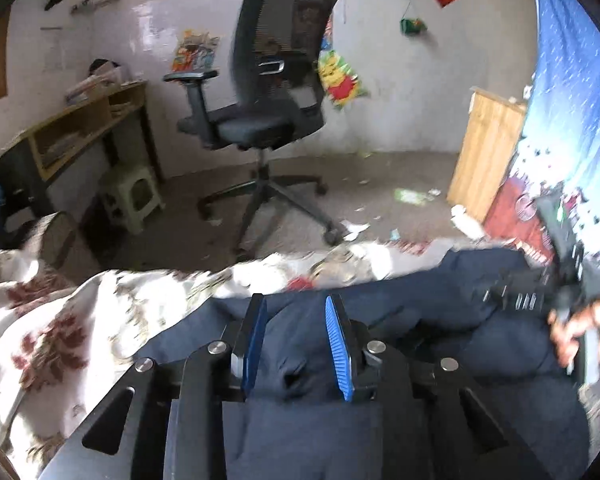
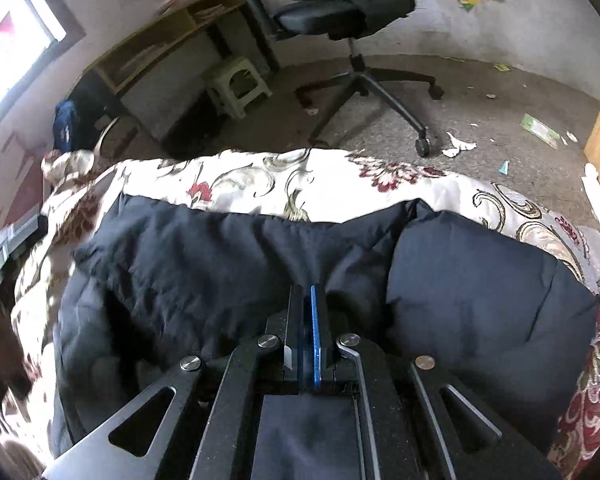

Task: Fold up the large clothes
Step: 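Lift the collar end with both tools and fold it over toward the hem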

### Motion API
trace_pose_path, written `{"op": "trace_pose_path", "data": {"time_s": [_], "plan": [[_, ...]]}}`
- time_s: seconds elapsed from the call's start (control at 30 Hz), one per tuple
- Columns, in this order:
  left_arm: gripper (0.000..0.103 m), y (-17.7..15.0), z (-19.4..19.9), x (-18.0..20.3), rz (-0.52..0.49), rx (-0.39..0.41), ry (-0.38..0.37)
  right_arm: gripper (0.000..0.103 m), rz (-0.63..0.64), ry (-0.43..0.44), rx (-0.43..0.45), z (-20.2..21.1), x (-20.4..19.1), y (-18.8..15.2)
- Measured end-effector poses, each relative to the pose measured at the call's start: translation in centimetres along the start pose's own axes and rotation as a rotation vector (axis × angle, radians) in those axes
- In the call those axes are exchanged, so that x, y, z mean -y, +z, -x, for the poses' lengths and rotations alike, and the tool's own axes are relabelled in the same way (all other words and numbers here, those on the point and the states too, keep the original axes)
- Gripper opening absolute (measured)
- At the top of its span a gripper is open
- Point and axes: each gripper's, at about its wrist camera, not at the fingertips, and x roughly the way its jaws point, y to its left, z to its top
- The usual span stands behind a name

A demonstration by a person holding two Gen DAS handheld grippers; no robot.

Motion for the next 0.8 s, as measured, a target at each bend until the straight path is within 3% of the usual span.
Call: {"op": "trace_pose_path", "data": {"time_s": [0.07,0.2,0.33,0.53,0.63,0.73,0.8], "plan": [[0.028,0.6,-2.0,0.4,-0.001,-0.078,-0.062,0.004,0.033,-0.018,-0.049,-0.1,-0.2,-0.5],[0.027,-1.0,-8.7,2.0,-0.075,-0.388,-0.107,0.004,0.045,-0.03,-0.121,-0.8,-0.2,-0.1],[0.025,-2.5,-10.5,2.9,-0.158,-0.424,-0.089,0.003,0.097,-0.065,-0.184,-2.8,-0.5,-0.5],[0.024,-4.3,-11.8,3.6,-0.197,-0.393,-0.062,0.0,0.135,-0.14,-0.156,-4.9,-1.1,-0.8],[0.023,-4.6,-11.4,3.4,-0.178,-0.354,-0.063,0.0,0.076,-0.103,-0.096,-3.7,-0.6,-1.1],[0.023,-4.9,-10.4,2.5,-0.141,-0.321,-0.097,0.0,-0.039,-0.03,0.032,-0.3,-0.1,-1.7],[0.023,-5.0,-9.9,1.9,-0.112,-0.315,-0.123,0.0,-0.008,0.033,0.088,1.4,-1.5,-1.4]]}}
